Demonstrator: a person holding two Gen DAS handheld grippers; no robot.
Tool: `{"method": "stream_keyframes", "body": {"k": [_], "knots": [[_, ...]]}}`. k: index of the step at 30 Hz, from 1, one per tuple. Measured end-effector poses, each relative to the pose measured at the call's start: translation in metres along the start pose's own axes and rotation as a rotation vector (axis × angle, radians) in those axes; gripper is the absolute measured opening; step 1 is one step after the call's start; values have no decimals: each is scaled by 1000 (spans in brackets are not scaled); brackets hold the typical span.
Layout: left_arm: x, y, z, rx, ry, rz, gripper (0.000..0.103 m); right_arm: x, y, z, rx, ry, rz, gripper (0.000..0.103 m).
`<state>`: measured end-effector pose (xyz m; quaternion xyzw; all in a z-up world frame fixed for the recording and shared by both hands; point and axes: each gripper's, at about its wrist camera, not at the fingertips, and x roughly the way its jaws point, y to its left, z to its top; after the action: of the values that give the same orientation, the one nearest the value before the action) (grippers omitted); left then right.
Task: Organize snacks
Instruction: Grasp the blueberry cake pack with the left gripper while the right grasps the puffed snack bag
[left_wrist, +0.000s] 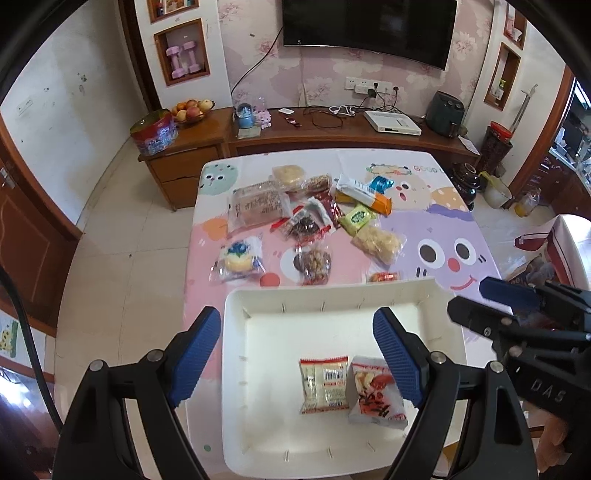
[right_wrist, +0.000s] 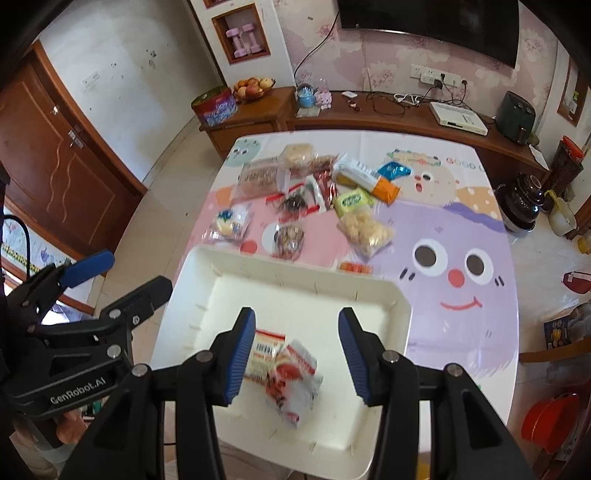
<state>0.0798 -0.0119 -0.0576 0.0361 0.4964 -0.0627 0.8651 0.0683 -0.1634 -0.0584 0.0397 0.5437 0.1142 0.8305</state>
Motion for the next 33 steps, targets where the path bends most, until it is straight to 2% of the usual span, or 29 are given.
{"method": "stream_keyframes", "body": {"k": [6,10,13,18,20,25,33], "knots": [[4,10,35,7,-12,-19,85,-9,-6,37,11,-58,-18,48],[8,22,60,-27,-36,-47,95,-13,-15,66,17,-99,-47,52],[17,33,79,-60,-45,-61,95,-7,-25,88,22,-114,-78,58],[57,47,107,-41,-22,75,95,23,-46,116,39,-79,-112,60],[77,54,115,-38,5,88,95,40,-55,124,47,-55,-122,60],[140,80,126,-85,141,25,95,99,-89,136,107,56,-157,60],[232,110,101,-212,359,-5,95,183,-106,129,81,220,-122,60]]}}
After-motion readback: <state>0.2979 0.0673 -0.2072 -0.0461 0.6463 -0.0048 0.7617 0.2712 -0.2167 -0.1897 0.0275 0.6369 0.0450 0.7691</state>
